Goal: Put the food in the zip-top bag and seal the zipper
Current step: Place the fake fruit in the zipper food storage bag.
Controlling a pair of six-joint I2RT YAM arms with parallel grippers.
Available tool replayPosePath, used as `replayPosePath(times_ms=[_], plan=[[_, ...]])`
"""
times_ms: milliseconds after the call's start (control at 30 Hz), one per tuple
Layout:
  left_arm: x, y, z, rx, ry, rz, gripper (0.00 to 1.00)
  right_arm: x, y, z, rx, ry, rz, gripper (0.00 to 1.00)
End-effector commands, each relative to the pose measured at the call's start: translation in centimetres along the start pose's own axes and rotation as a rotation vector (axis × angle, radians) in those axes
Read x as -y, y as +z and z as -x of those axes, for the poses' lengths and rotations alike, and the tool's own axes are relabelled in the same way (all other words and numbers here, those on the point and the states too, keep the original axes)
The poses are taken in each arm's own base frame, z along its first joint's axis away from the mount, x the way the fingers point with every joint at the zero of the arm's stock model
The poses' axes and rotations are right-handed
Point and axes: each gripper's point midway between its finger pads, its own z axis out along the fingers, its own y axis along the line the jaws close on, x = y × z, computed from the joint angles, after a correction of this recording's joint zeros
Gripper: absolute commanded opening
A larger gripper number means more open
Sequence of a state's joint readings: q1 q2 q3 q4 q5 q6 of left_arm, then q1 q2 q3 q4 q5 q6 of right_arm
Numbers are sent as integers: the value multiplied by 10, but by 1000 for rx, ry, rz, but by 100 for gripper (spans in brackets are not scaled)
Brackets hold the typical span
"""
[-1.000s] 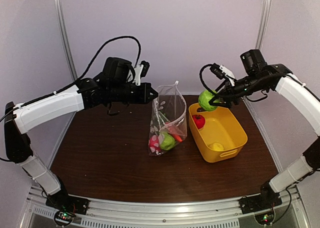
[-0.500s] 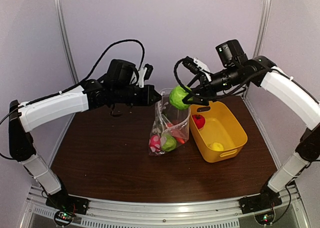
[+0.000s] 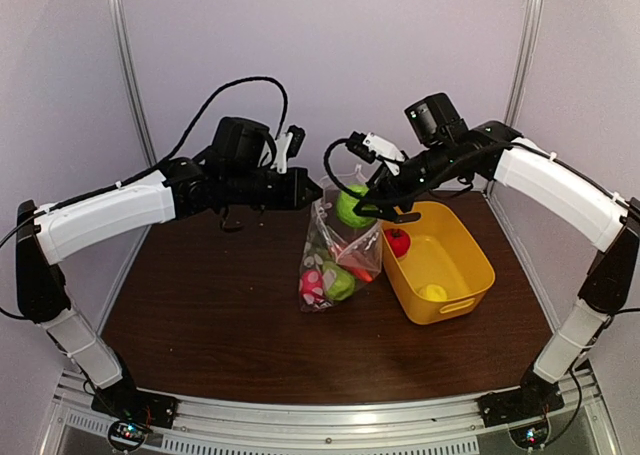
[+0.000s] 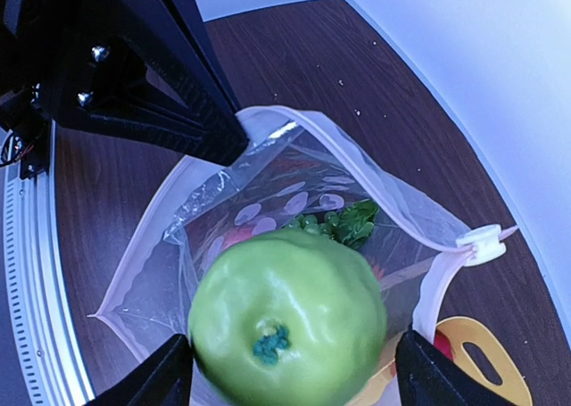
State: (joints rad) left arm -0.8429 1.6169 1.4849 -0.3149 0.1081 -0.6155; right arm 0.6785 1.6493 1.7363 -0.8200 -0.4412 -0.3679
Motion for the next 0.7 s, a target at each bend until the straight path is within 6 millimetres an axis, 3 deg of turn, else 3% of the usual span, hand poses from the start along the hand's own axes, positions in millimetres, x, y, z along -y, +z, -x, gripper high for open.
replayPosePath(times_ms=[0, 200, 367, 533, 667], plan=[[2, -8, 16, 53, -1, -11, 0, 6, -21, 17, 51, 17, -73, 81], [0, -6, 14, 48, -4, -4, 0, 16, -32, 9, 17, 68, -155, 82], [0, -5, 13, 49, -8, -7, 0, 30, -35, -10, -10, 127, -265, 71], [2, -3, 13, 50, -9, -23, 0, 19, -18, -32, -76, 190, -197, 62], [4, -2, 13, 47, -8, -34, 0, 8, -5, -37, -86, 225, -118, 57]])
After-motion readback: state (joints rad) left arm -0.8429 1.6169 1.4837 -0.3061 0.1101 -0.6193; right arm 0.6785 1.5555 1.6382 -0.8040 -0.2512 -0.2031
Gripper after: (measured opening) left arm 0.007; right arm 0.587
